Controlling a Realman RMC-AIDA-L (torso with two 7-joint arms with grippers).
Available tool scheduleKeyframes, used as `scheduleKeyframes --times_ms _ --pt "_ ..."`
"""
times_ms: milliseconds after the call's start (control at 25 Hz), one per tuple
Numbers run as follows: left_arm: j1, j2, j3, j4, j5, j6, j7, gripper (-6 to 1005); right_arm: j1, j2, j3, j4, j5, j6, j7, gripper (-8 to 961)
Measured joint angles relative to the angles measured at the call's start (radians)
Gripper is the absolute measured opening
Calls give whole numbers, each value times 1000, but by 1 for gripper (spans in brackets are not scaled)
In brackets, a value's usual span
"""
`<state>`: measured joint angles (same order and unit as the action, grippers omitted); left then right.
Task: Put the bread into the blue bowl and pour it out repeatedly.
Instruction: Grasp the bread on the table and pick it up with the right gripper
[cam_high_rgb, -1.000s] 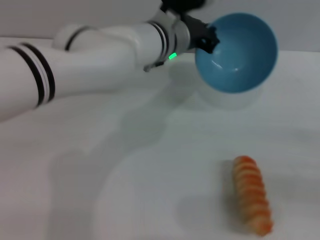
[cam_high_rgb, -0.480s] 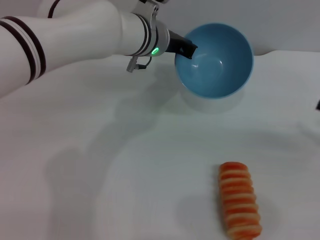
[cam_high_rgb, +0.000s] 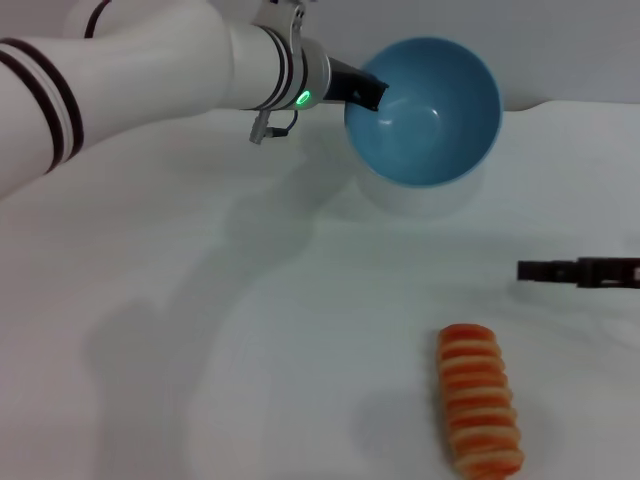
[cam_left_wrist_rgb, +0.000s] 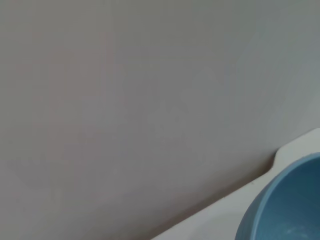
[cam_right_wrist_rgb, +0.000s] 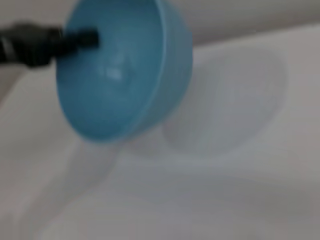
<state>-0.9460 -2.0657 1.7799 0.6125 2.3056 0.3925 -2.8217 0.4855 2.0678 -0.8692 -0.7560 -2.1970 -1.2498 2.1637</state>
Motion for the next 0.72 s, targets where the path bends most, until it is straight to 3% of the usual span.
scheduleKeyframes --times_ms 280,440,720 --pt "25 -2 -9 8 -1 -18 -2 -2 70 4 -47 96 -27 -3 30 734" --pt "24 -2 -9 5 -2 -18 3 -2 87 5 -111 111 -31 -7 82 734" --pt "21 -3 1 4 -2 -18 5 -3 81 4 -129 119 -27 -18 109 732"
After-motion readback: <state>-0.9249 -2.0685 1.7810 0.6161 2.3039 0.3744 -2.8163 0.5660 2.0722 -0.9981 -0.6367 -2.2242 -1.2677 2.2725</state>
